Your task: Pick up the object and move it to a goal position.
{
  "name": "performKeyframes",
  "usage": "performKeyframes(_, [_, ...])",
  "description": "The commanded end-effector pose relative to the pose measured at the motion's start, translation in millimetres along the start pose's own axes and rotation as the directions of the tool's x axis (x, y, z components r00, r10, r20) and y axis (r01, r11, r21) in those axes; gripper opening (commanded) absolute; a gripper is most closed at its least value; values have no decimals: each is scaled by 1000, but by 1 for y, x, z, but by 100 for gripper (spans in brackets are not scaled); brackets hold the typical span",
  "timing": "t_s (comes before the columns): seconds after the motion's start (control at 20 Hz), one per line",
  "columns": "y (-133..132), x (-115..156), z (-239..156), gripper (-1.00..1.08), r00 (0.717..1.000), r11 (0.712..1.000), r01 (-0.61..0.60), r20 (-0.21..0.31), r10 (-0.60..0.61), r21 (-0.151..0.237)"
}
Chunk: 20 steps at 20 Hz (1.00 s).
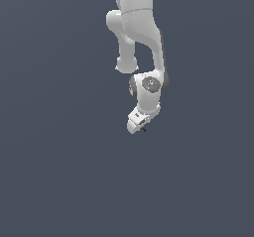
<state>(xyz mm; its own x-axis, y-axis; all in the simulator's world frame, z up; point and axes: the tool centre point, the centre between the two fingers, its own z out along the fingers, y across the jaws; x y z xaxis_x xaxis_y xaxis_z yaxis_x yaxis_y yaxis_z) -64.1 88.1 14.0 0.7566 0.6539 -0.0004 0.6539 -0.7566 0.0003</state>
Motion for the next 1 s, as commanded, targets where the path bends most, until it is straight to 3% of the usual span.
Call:
performKeyframes(0.0, [4, -1, -3, -100, 1000, 1000, -1, -1, 1, -1])
performKeyframes(0.4, [41, -6, -34, -100, 1000, 1000, 0, -1, 0, 0])
performKeyframes(0.95, [133, -18, -110, -100, 1000, 1000, 1, -2, -1, 2])
